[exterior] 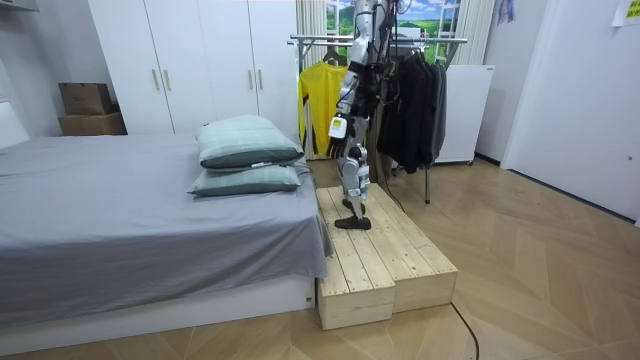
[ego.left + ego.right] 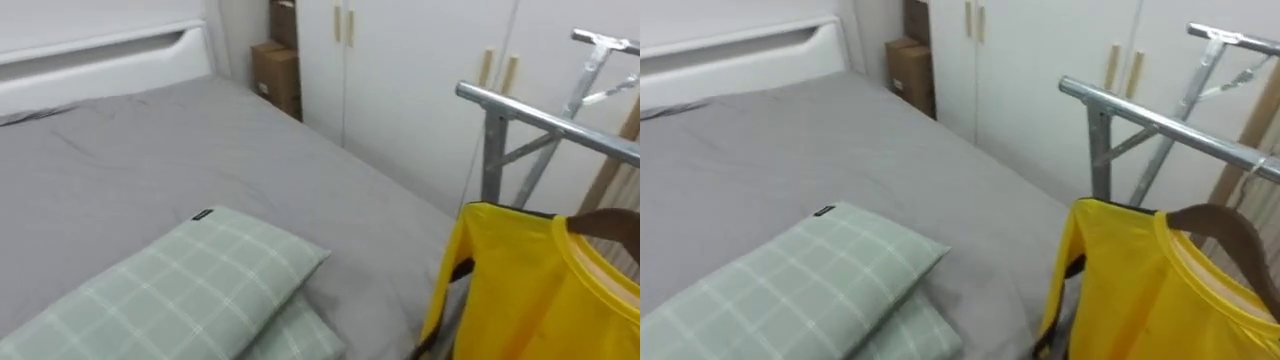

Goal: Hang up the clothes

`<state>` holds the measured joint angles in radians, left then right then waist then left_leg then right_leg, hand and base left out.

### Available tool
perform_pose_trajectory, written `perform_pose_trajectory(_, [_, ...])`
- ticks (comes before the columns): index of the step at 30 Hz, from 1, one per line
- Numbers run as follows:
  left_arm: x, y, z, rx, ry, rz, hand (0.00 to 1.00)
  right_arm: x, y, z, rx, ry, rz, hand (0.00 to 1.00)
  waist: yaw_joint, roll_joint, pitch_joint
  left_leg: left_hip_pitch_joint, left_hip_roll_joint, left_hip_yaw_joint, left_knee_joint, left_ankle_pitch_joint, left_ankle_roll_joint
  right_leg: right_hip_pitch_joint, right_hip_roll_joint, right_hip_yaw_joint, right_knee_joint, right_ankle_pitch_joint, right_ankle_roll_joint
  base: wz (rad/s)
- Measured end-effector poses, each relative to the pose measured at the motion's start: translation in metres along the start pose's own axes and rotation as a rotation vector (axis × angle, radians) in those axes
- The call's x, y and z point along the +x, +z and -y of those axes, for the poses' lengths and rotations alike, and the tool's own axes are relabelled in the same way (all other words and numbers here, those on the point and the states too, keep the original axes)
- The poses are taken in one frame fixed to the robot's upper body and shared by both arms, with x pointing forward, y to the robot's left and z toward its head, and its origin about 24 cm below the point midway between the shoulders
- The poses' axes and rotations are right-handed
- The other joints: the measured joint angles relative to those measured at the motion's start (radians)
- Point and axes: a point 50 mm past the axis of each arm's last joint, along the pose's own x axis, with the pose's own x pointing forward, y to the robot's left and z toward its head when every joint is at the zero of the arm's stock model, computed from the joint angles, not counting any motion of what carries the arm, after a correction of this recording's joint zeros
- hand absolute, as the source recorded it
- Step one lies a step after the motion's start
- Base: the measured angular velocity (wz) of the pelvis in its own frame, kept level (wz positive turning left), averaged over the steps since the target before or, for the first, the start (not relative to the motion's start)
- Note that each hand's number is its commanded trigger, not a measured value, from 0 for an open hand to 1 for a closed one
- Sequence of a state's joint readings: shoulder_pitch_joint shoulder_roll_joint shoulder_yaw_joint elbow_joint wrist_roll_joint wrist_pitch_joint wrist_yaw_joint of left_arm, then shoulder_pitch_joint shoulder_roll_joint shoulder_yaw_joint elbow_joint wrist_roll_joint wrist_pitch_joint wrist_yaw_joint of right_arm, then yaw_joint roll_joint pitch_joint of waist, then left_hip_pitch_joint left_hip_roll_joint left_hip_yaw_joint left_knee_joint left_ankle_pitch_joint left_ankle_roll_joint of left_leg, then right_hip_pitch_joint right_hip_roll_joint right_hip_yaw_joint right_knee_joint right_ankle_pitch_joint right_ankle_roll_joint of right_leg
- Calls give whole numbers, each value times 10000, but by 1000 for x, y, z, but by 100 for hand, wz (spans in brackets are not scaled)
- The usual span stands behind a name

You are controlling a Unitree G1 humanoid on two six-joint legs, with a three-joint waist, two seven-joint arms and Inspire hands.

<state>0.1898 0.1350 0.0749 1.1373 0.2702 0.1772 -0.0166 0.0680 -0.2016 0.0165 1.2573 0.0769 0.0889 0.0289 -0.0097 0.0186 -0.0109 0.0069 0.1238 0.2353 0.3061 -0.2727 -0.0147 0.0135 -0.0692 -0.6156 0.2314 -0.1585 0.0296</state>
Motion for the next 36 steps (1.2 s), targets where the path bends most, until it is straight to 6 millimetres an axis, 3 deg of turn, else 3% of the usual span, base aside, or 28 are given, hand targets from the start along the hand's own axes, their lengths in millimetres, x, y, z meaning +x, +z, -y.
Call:
perform_pose_trajectory(1, [0,-1,-2,-238,69,42,0,0,-1,3,-42,-61,-69,0,4,79,12,-4,-42,-257,1,129,61,135,18,22,21,84,30,65])
perform_pose_trajectory(3, [0,0,-7,-433,186,152,0,0,-7,3,-39,-31,-274,0,-58,68,14,-34,-197,-743,3,233,66,285,58,507,60,37,119,72])
perform_pose_trajectory(5, [0,-7,-5,-439,98,12,0,-1,-10,4,-24,-65,-495,0,-80,53,23,-40,-365,-1097,-41,300,81,431,28,494,15,1,178,61])
perform_pose_trajectory(7, [0,-15,-2,-722,-213,-274,0,-1,-11,2,30,-24,-640,0,-106,7,36,-54,-547,-1560,-68,395,144,654,36,455,-131,-22,215,54])
perform_pose_trajectory(10, [-1,-23,0,-1205,-407,-543,0,0,-9,-2,-116,166,-667,0,-1,-144,52,-56,-819,-2000,-142,464,193,819,88,947,-245,-130,372,52])
perform_pose_trajectory(15, [-2,-37,1,-1503,-604,-971,0,0,1,-9,-856,615,-445,0,503,-395,134,-7,-952,-2250,-151,483,205,1100,143,939,-480,-143,352,24])
perform_pose_trajectory(18, [-2,-36,4,-1371,-859,-905,0,0,13,-15,-963,784,-12,0,545,-498,169,-32,-1051,-2531,-138,461,232,1255,137,952,-649,-176,336,25])
perform_pose_trajectory(24, [-1,-20,6,-884,-871,-466,0,1,17,-18,-1133,986,159,0,676,-443,153,-141,-1245,-2895,-143,459,244,1325,90,954,-772,-247,123,18])
perform_pose_trajectory(26, [-1,-17,7,-712,-909,-391,0,1,16,-18,-1097,1018,206,0,669,-484,189,-132,-1272,-2945,-164,459,243,1381,94,991,-821,-257,98,16])
perform_pose_trajectory(28, [-1,-12,10,-443,-991,-257,0,1,13,-18,-817,1050,179,0,669,-499,214,-115,-1323,-2962,-162,457,241,1437,95,1407,-830,-339,-34,15])
perform_pose_trajectory(36, [0,-2,8,-388,-960,63,0,1,13,-19,-769,1077,442,0,596,-496,246,-206,-1357,-2975,-157,454,236,1427,110,1433,-980,-343,-36,0])
